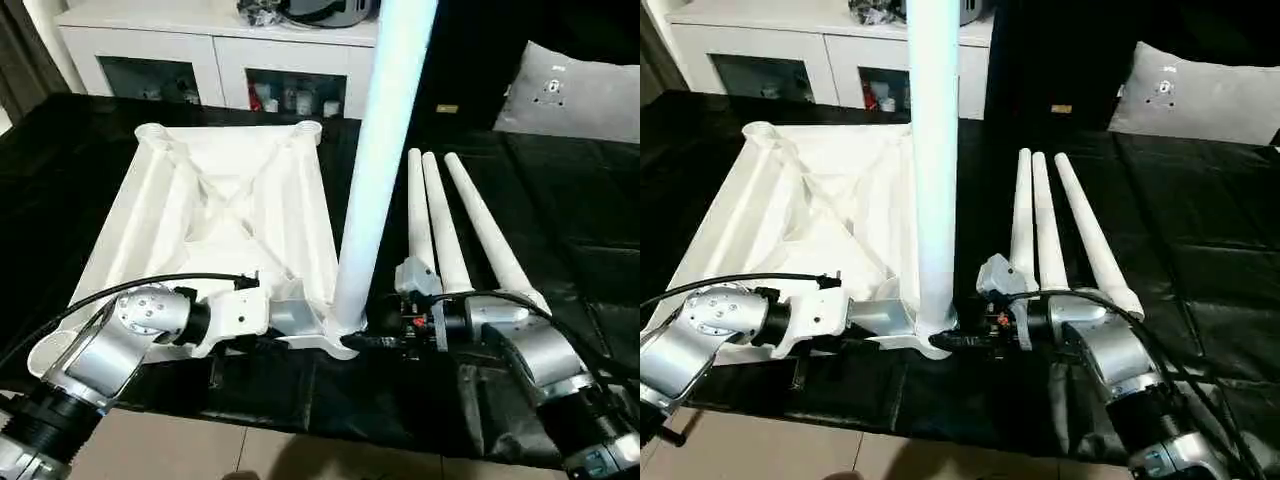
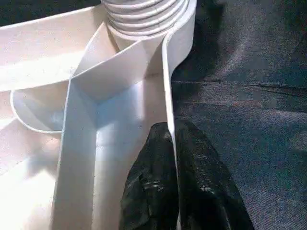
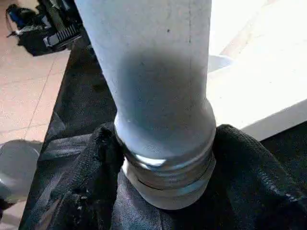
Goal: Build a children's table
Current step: Rotate leg to tighten
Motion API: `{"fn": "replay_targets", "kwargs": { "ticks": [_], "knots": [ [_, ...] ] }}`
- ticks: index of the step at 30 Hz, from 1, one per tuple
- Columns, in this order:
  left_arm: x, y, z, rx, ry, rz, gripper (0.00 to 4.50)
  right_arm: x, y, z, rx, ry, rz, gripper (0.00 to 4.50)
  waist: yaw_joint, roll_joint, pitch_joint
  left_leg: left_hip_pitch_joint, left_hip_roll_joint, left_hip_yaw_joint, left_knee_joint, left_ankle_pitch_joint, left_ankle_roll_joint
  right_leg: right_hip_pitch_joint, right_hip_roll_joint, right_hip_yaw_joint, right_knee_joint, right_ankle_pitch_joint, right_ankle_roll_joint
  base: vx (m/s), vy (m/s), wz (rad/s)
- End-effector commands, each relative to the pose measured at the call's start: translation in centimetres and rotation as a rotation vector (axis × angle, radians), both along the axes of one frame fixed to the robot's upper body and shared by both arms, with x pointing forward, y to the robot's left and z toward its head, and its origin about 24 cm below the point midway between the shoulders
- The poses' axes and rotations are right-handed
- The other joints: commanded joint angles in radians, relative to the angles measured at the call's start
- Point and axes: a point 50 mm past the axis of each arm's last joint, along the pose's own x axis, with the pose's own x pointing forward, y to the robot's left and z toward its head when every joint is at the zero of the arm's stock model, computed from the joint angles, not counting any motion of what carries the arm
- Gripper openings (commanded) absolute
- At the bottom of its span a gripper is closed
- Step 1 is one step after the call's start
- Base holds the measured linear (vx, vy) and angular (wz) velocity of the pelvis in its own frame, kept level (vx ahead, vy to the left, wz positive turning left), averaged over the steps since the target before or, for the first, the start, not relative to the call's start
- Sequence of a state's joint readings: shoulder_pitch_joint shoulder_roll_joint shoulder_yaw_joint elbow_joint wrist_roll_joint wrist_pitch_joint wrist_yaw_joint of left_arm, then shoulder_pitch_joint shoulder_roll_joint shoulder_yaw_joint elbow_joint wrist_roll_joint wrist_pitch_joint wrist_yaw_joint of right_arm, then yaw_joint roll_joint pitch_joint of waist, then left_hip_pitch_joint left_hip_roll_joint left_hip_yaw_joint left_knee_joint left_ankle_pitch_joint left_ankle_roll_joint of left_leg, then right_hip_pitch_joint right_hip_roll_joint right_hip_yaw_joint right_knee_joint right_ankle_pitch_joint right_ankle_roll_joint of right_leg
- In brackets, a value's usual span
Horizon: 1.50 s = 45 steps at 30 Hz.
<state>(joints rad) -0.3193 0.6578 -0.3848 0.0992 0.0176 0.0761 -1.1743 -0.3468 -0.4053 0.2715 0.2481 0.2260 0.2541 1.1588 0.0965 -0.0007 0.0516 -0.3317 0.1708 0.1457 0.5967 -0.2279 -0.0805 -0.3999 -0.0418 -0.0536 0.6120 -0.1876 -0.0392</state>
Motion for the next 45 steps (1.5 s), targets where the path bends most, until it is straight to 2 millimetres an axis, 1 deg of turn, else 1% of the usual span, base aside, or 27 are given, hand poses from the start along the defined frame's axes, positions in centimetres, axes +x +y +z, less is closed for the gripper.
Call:
{"fn": "replay_targets", "kwargs": {
  "ticks": [1,3,5,7,9,10,11,12,13,16,17,18,19,21,22,23,24,25,27,29,31,34,36,39,40,43,45],
  "knots": [
    [-1.3,-1.3,-1.1,-0.013,0.055,-0.017,0.0,-0.6,0.8,-0.3,0.019,-0.004,-0.003,2.69,0.002,0.008,-0.055,-0.013,0.055,-0.008,-0.073,-0.109,0.031,0.057,-0.096,0.056,-0.072,-0.23,-0.174,0.0,0.0,0.0],
    [-1.6,-1.9,-1.1,-0.051,0.063,0.015,0.0,-0.8,1.3,-0.7,0.017,-0.01,-0.029,2.69,0.001,0.008,-0.056,-0.015,0.055,-0.008,-0.072,-0.101,0.033,0.059,-0.096,0.056,-0.069,-0.197,-0.186,0.0,0.0,0.0],
    [-1.5,-2.6,-1.2,-0.083,0.052,0.083,0.0,-0.6,1.8,-1.3,0.008,-0.006,-0.114,2.69,-0.006,0.011,-0.054,-0.014,0.052,-0.007,-0.074,-0.118,0.028,0.057,-0.092,0.054,-0.071,-0.213,-0.188,0.0,0.0,0.0],
    [-1.4,-4.2,-1.1,-0.136,0.034,0.201,0.0,0.2,3.0,-2.4,0.004,-0.004,-0.286,2.69,-0.016,0.009,-0.049,-0.017,0.048,-0.007,-0.076,-0.151,0.015,0.06,-0.095,0.054,-0.083,-0.314,-0.164,0.0,0.0,0.0],
    [-1.4,-5.6,-0.9,-0.175,0.032,0.253,0.0,1.0,3.8,-2.7,0.03,0.02,-0.408,2.69,-0.031,0.009,-0.044,-0.013,0.041,-0.011,-0.078,-0.195,0.007,0.054,-0.097,0.049,-0.102,-0.476,-0.113,0.0,0.0,0.0],
    [-1.4,-5.6,-0.9,-0.175,0.032,0.253,0.0,1.0,3.8,-2.7,0.03,0.02,-0.408,2.69,-0.031,0.009,-0.044,-0.013,0.041,-0.011,-0.078,-0.195,0.007,0.054,-0.097,0.049,-0.102,-0.476,-0.113,0.0,0.0,0.0],
    [-1.1,-7.5,-0.6,-0.208,0.012,0.315,0.0,2.1,5.0,-2.6,0.084,0.048,-0.539,2.69,-0.038,0.008,-0.042,-0.015,0.039,-0.014,-0.078,-0.213,0.011,0.053,-0.096,0.046,-0.109,-0.53,-0.091,0.0,0.0,0.0],
    [-1.1,-7.7,-0.6,-0.21,0.01,0.32,0.0,2.2,5.2,-2.6,0.088,0.051,-0.551,2.69,-0.047,0.009,-0.041,-0.006,0.037,-0.013,-0.073,-0.239,0.012,0.041,-0.094,0.043,-0.119,-0.577,-0.078,0.0,0.0,0.0],
    [-0.8,-8.8,-0.4,-0.219,-0.009,0.353,0.0,2.9,5.8,-2.6,0.102,0.064,-0.635,2.69,-0.046,0.01,-0.042,-0.004,0.037,-0.014,-0.075,-0.243,0.013,0.042,-0.096,0.042,-0.12,-0.585,-0.075,0.0,0.0,0.0],
    [-0.6,-9.3,-0.4,-0.221,-0.018,0.366,0.0,3.2,6.0,-2.6,0.101,0.068,-0.672,2.68,-0.047,0.008,-0.044,-0.003,0.036,-0.014,-0.073,-0.251,0.023,0.037,-0.095,0.039,-0.125,-0.584,-0.065,0.0,0.0,0.0],
    [-0.4,-10.0,-0.3,-0.218,-0.035,0.38,0.0,3.7,6.1,-2.8,0.075,0.052,-0.704,2.68,-0.047,0.006,-0.046,-0.008,0.042,-0.015,-0.076,-0.244,0.029,0.037,-0.093,0.039,-0.119,-0.534,-0.075,0.0,0.0,0.0],
    [-0.2,-10.2,-0.3,-0.209,-0.043,0.391,0.0,3.9,6.0,-2.9,0.068,0.047,-0.726,2.68,-0.046,0.009,-0.047,-0.006,0.043,-0.015,-0.077,-0.242,0.029,0.037,-0.093,0.039,-0.116,-0.514,-0.082,0.0,0.0,0.0],
    [-0.1,-10.2,-0.2,-0.205,-0.047,0.397,0.0,3.9,5.9,-2.9,0.089,0.064,-0.732,2.68,-0.047,0.007,-0.048,-0.01,0.043,-0.013,-0.077,-0.233,0.031,0.04,-0.092,0.04,-0.112,-0.477,-0.093,0.0,0.0,0.0],
    [0.0,-10.0,-0.2,-0.199,-0.05,0.416,0.0,3.9,5.7,-2.9,0.109,0.077,-0.736,3.24,-0.041,0.009,-0.052,-0.018,0.047,-0.014,-0.078,-0.188,0.035,0.049,-0.095,0.044,-0.098,-0.372,-0.12,0.0,0.0,0.0],
    [0.1,-9.8,-0.3,-0.191,-0.053,0.424,0.0,3.8,5.5,-2.9,0.108,0.069,-0.728,3.38,-0.041,0.009,-0.052,-0.018,0.047,-0.014,-0.078,-0.188,0.035,0.049,-0.095,0.044,-0.098,-0.372,-0.12,0.0,0.0,0.0],
    [0.1,-9.5,-0.4,-0.179,-0.058,0.427,0.0,3.7,5.3,-2.8,0.107,0.058,-0.714,3.41,-0.037,0.018,-0.056,-0.016,0.049,-0.013,-0.075,-0.163,0.034,0.049,-0.095,0.046,-0.091,-0.308,-0.141,0.0,0.0,0.0],
    [0.2,-8.9,-0.7,-0.15,-0.067,0.442,0.0,3.4,4.8,-2.7,0.105,0.029,-0.7,3.48,-0.03,0.02,-0.059,-0.017,0.049,-0.01,-0.071,-0.123,0.041,0.053,-0.094,0.046,-0.082,-0.209,-0.169,0.0,0.0,0.0],
    [0.2,-8.9,-0.7,-0.15,-0.067,0.442,0.0,3.4,4.8,-2.7,0.105,0.029,-0.7,3.72,-0.028,0.018,-0.06,-0.017,0.049,-0.009,-0.069,-0.112,0.044,0.053,-0.093,0.047,-0.081,-0.185,-0.175,0.0,0.0,0.0],
    [0.3,-8.4,-1.0,-0.129,-0.071,0.449,0.0,3.2,4.4,-2.5,0.112,0.006,-0.684,3.82,-0.016,0.018,-0.061,-0.022,0.048,-0.008,-0.067,-0.077,0.054,0.06,-0.094,0.046,-0.074,-0.119,-0.189,0.0,0.0,0.0],
    [0.6,-7.7,-1.2,-0.113,-0.074,0.46,0.0,3.0,3.8,-2.3,0.106,-0.028,-0.667,3.88,-0.011,0.022,-0.061,-0.019,0.049,-0.009,-0.069,-0.083,0.051,0.06,-0.094,0.045,-0.073,-0.119,-0.19,0.0,0.0,0.0],
    [0.7,-6.9,-1.4,-0.093,-0.076,0.454,0.0,2.7,2.8,-1.9,0.086,-0.066,-0.633,4.19,-0.007,0.02,-0.057,-0.02,0.047,-0.008,-0.07,-0.1,0.051,0.062,-0.093,0.045,-0.079,-0.155,-0.18,0.0,0.0,0.0],
    [0.7,-5.9,-1.7,-0.074,-0.073,0.433,0.0,2.4,1.7,-1.3,0.08,-0.08,-0.591,4.29,-0.006,0.026,-0.051,-0.016,0.047,-0.01,-0.076,-0.164,0.044,0.06,-0.094,0.043,-0.093,-0.288,-0.144,0.0,0.0,0.0],
    [0.6,-5.2,-1.7,-0.065,-0.072,0.394,0.0,2.2,0.7,-0.7,0.061,-0.107,-0.536,4.45,-0.007,0.024,-0.048,-0.013,0.048,-0.012,-0.079,-0.196,0.039,0.056,-0.093,0.043,-0.1,-0.35,-0.125,0.0,0.0,0.0],
    [0.2,-3.9,-1.7,-0.044,-0.072,0.283,0.0,2.2,-1.2,0.6,0.014,-0.152,-0.438,4.45,-0.003,0.019,-0.051,-0.016,0.048,-0.012,-0.077,-0.169,0.052,0.059,-0.093,0.045,-0.095,-0.316,-0.126,0.0,0.0,0.0],
    [0.2,-3.8,-1.7,-0.042,-0.072,0.275,0.0,2.2,-1.3,0.7,0.01,-0.155,-0.432,4.45,-0.003,0.021,-0.052,-0.016,0.048,-0.011,-0.075,-0.154,0.057,0.058,-0.092,0.045,-0.091,-0.286,-0.134,0.0,0.0,0.0],
    [-0.3,-3.2,-1.8,-0.033,-0.054,0.164,0.0,2.3,-2.0,1.3,-0.02,-0.185,-0.36,4.45,-0.005,0.014,-0.055,-0.019,0.047,-0.009,-0.071,-0.127,0.065,0.06,-0.095,0.045,-0.086,-0.249,-0.153,0.0,0.0,0.0],
    [-0.5,-2.9,-1.8,-0.012,-0.046,0.129,0.0,2.1,-2.0,1.4,-0.034,-0.181,-0.313,4.45,-0.007,0.014,-0.055,-0.021,0.049,-0.008,-0.071,-0.106,0.068,0.06,-0.094,0.044,-0.081,-0.225,-0.165,0.0,0.0,0.0]
  ]
}}
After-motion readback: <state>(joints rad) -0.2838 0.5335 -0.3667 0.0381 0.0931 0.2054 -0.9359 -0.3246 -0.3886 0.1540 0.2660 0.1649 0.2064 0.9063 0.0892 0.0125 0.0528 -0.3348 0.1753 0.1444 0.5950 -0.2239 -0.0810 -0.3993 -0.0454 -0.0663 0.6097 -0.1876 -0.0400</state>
